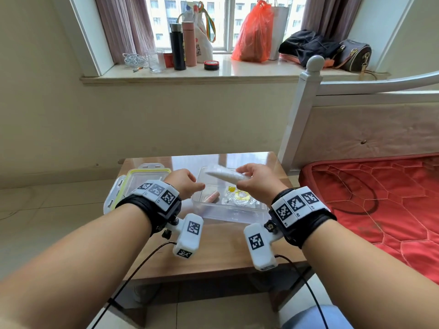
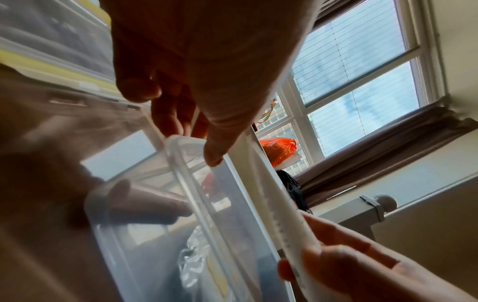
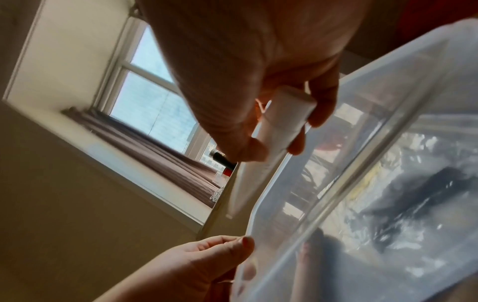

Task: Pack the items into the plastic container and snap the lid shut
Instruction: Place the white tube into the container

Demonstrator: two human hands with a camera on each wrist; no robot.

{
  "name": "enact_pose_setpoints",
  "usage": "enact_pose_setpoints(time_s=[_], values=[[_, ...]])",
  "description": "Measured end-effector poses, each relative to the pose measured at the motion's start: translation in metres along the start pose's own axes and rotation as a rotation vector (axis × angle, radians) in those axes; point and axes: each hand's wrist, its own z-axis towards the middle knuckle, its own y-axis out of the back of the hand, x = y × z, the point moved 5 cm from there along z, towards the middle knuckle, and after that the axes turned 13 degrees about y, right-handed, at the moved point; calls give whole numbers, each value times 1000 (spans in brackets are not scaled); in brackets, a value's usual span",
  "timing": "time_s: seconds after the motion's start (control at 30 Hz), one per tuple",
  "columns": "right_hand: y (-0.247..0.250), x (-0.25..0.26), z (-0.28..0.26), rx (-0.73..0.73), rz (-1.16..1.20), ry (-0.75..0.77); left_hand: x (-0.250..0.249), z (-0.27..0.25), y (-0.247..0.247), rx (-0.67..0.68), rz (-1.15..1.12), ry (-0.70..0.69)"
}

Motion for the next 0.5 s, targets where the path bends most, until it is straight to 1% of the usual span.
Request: enact_pose_setpoints(time_s=[0.07, 0.13, 0.3, 0.5], values=[[0, -3, -1, 50, -121, -16, 3, -1, -2, 17, -21, 13], [0, -5, -2, 82, -189, -20, 5, -2, -1, 19, -39, 29], [-2, -6, -3, 75, -220, -8, 10, -7, 2, 45, -50, 43], [-21, 0, 6, 158, -280, 38, 27, -9, 8, 57, -99, 78]])
